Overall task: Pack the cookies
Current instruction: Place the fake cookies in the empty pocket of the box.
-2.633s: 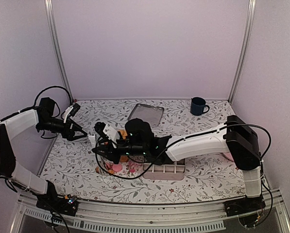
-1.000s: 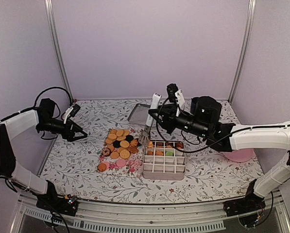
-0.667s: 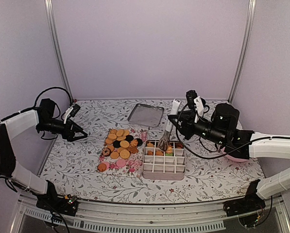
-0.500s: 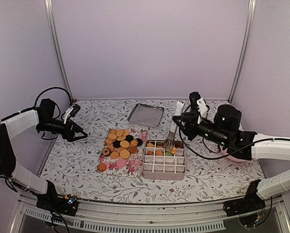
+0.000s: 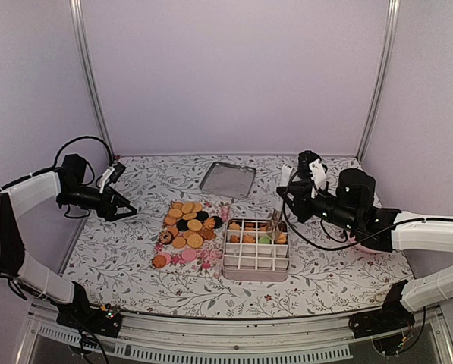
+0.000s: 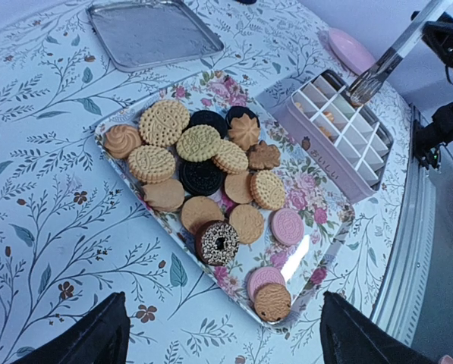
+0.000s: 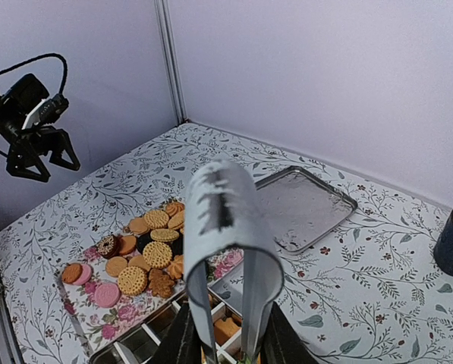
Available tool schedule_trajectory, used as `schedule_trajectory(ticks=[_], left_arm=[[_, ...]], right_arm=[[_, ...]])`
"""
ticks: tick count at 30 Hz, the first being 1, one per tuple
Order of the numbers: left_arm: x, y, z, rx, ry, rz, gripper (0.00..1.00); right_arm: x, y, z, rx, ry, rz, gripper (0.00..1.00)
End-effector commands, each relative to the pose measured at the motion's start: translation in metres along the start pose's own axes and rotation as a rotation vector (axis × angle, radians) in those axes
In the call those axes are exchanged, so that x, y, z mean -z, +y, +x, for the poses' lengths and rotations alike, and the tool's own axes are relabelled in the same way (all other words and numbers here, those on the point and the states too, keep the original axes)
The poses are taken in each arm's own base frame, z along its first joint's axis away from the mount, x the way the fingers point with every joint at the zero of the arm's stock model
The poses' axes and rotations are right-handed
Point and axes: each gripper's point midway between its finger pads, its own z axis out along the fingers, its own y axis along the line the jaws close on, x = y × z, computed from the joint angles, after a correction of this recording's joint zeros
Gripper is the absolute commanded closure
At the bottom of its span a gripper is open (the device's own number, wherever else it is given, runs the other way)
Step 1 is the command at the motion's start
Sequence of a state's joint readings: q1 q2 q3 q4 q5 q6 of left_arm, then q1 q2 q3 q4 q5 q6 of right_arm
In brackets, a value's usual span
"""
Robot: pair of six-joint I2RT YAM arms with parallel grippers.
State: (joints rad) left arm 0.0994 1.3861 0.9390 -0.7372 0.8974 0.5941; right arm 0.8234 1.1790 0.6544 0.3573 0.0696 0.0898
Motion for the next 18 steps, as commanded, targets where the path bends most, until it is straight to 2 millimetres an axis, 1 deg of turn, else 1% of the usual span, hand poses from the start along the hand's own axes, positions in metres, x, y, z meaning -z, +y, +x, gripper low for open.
schedule_trajectory(ticks=[1,7,10,11,12,18], left_arm=[[0.0024,0.0011,-0.0041,0.001,-0.013,0.007,0.13],[0.0022,0.0008,-0.0042,-0.001,-0.012,0.007,0.13],[0.0023,0.0010,-0.0039,0.000,-0.011,0.005,0.13],[0.0021,0.0009,-0.0036,-0.001,-0.011,0.006,0.13],[0.0022,0.0009,-0.0037,-0.001,-0.011,0.006,0.13],[0.0024,0.0013,-0.0037,-0.002,-0.009,0.003,0.13]], right_arm=[[0.0069,-0.0060,-0.0160,-0.001,-0.059,0.018,0.86],[0.0061,-0.0072,-0.0147,0.004,-0.064,0.019,0.85],[0.0054,-0.0081,-0.0139,0.009,-0.064,0.021,0.82],[0.0052,-0.0082,-0.0135,0.010,-0.063,0.021,0.77],[0.0053,-0.0086,-0.0133,0.012,-0.063,0.022,0.74],[0.0065,-0.0078,-0.0188,0.026,-0.080,0.019,0.66]])
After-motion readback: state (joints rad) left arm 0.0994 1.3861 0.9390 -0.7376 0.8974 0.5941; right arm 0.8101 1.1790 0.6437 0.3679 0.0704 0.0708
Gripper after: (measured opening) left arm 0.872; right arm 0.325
